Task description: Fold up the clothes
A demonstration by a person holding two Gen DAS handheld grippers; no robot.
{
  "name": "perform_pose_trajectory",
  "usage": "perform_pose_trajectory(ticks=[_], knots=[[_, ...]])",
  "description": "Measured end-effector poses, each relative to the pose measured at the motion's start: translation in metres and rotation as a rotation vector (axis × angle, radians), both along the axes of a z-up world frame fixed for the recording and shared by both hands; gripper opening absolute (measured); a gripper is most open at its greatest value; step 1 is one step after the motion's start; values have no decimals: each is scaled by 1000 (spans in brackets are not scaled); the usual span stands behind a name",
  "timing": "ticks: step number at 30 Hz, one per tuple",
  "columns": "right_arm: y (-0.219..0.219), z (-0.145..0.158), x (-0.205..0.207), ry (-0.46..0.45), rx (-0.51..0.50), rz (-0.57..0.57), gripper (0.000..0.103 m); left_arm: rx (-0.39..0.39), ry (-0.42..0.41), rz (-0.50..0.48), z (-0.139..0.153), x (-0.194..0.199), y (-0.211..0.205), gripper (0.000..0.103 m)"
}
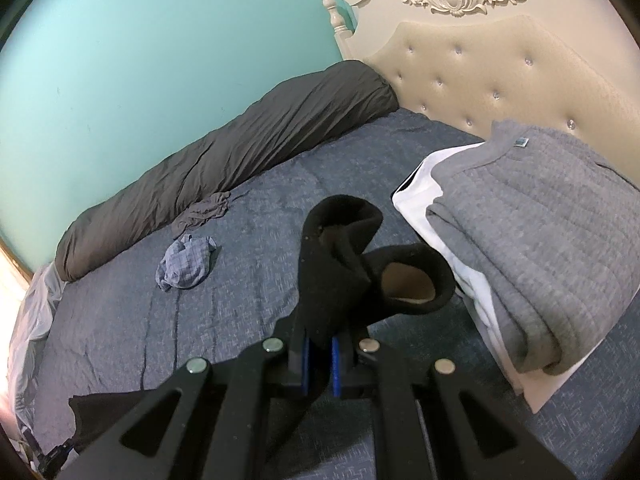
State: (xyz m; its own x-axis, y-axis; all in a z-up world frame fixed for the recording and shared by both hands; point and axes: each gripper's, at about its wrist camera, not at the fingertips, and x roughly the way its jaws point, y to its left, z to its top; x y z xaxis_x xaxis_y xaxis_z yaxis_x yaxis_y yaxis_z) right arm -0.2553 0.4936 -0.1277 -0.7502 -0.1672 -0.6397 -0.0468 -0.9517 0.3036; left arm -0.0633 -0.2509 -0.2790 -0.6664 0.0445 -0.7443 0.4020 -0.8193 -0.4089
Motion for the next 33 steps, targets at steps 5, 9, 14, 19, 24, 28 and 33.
perform_pose_trajectory(ticks=[5,9,14,19,24,28,33], knots=[[2,2,-1,0,-4,-1,7,16,-60,13,-25,-13,-12,19],[-7,7,-2,2,6,21,7,-13,-54,39,-16,-11,-15,19],[-34,17,-4,9,30,77,7,-9,-6,86,6,1,-25,19],[-95,29,0,16,72,194,7,-43,12,75,20,8,-25,20],[-170,36,4,15,46,306,7,-44,35,54,28,14,-18,20],[-253,34,11,3,33,437,7,-19,66,54,29,22,-15,20],[-348,19,20,-21,34,563,7,-17,77,46,23,22,-16,20]])
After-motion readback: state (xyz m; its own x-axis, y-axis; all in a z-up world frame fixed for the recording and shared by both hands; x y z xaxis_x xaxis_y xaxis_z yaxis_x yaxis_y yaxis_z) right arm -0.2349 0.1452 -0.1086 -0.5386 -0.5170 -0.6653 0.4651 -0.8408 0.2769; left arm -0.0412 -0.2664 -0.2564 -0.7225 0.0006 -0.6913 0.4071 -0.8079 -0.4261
